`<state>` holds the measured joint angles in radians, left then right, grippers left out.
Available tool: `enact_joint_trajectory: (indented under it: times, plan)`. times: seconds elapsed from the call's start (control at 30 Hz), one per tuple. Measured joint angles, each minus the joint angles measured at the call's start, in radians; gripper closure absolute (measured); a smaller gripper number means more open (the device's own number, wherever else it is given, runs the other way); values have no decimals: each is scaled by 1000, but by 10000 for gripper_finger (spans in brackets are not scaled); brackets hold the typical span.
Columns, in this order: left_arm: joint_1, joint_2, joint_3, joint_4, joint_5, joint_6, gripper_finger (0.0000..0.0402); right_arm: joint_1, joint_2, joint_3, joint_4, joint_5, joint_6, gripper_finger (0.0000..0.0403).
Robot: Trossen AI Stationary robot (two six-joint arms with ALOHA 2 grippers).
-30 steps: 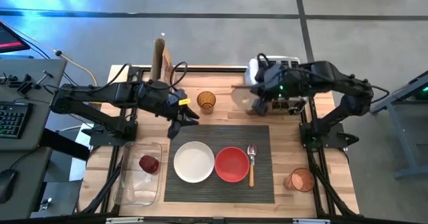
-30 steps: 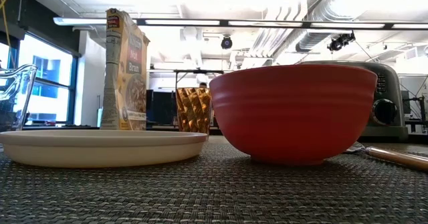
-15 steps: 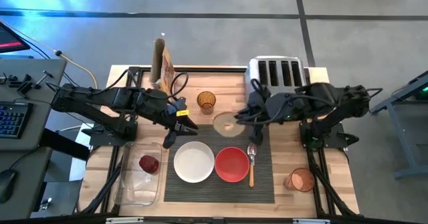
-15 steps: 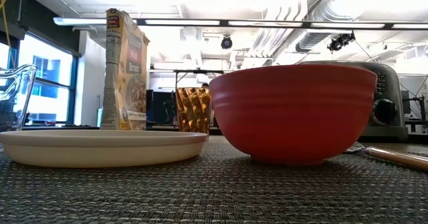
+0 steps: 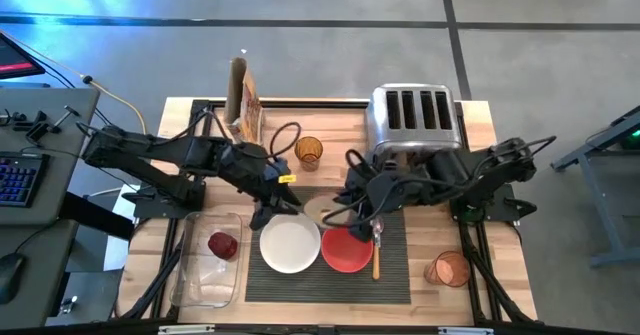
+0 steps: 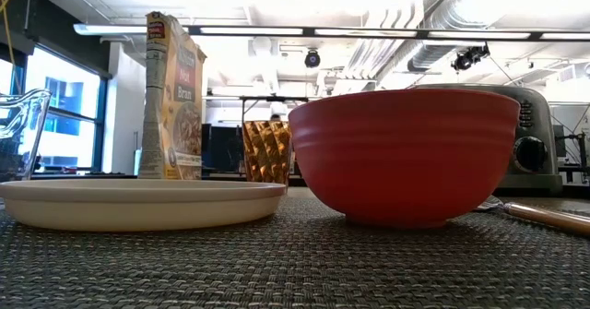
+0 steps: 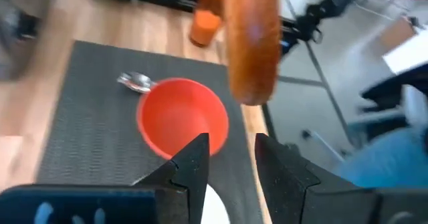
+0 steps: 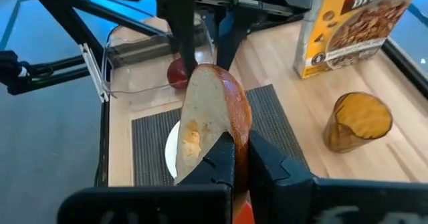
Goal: Arrange a breakfast setting
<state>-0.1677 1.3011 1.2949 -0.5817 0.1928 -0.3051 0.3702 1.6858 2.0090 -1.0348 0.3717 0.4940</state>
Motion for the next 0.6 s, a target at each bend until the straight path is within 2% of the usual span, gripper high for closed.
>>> enact_joint_trajectory:
  times: [0.13,0.37,0.6]
  plan:
    - [-6,7,0,8,68,-7,271,6,18,0,7,3,28,403]
    - [-23,15,1,51,68,-53,246,11,38,0,22,2,61,403]
    - [-25,16,1,64,60,-106,240,11,38,0,32,3,74,403]
